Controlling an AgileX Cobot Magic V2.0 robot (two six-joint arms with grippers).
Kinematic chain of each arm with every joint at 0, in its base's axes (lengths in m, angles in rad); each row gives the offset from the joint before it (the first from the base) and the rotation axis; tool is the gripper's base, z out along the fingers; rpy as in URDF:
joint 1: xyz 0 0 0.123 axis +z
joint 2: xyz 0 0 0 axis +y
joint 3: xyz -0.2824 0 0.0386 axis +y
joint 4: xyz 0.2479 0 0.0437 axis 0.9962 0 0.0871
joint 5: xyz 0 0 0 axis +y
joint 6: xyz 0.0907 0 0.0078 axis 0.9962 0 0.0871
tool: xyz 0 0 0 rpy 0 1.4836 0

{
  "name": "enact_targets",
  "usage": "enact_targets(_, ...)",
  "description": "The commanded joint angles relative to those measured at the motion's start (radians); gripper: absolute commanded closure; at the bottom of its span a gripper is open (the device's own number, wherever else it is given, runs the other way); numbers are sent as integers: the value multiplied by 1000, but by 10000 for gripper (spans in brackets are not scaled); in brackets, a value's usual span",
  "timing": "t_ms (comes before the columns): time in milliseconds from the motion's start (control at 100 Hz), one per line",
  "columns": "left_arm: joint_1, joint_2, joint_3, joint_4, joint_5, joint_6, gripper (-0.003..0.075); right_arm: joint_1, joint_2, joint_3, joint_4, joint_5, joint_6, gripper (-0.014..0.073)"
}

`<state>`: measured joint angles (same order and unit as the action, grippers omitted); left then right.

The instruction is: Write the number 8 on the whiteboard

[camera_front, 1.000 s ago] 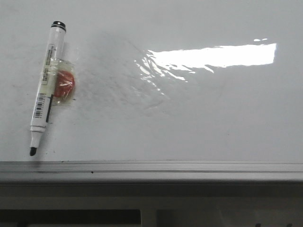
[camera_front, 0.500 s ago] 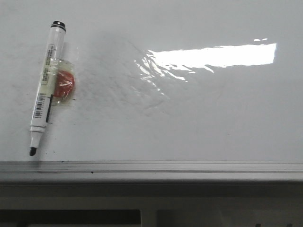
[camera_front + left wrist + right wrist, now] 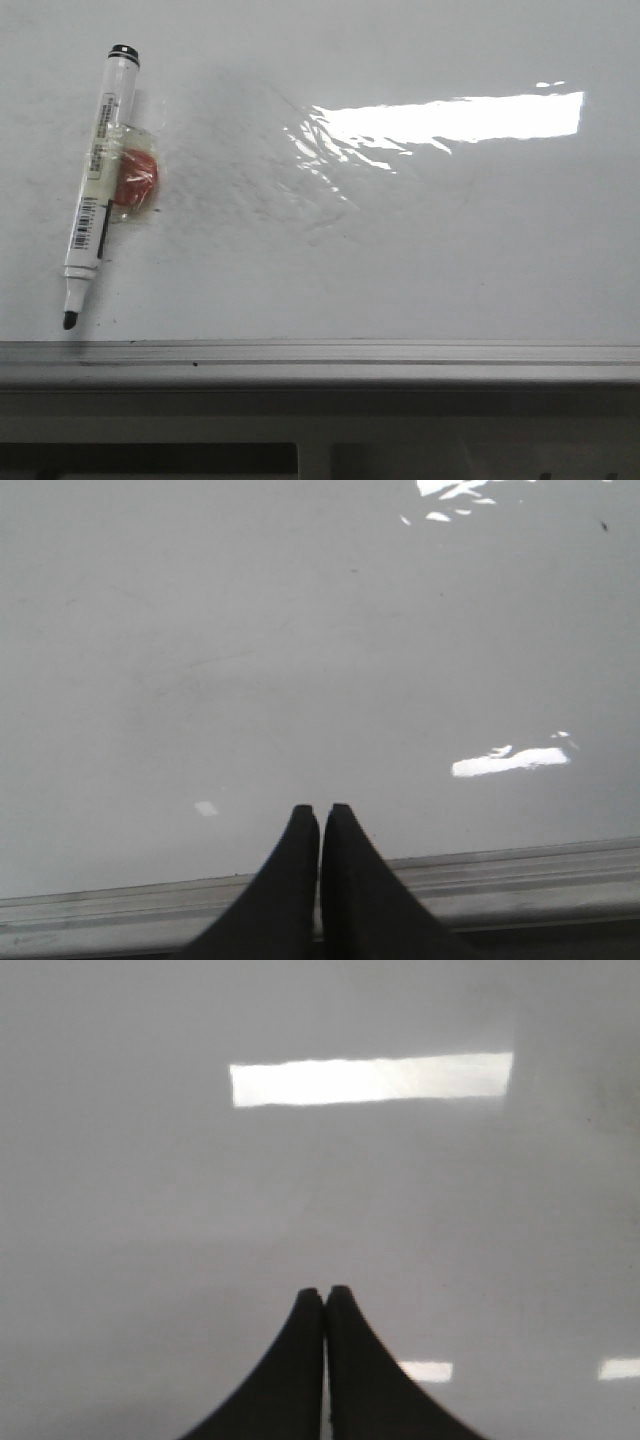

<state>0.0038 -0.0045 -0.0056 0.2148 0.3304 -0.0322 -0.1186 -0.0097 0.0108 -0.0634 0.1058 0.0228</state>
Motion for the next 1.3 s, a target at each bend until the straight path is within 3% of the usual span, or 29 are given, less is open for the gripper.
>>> enact_targets(0, 2, -29, 38, 8, -77, -9, 741, -6, -23, 12, 0, -106, -5, 657)
enact_targets(220, 2, -29, 38, -13, -151, -9, 741, -6, -23, 12, 0, -225, -5, 657)
enact_targets(660, 2, -29, 14, -45, -532, -14, 741, -6, -21, 0, 0, -293, -5, 657)
enact_targets(880, 2, -5, -94, -106, -496, -17, 741, -6, -14, -107, 4, -137, 8, 657)
enact_targets(1070, 2, 73, -222, -130, -289, -19, 741, -6, 48, -231, 97, 130, 30, 657)
enact_targets(1290, 2, 142, -252, -185, -282, -19, 732, -6, 135, -323, 139, 250, 30, 657)
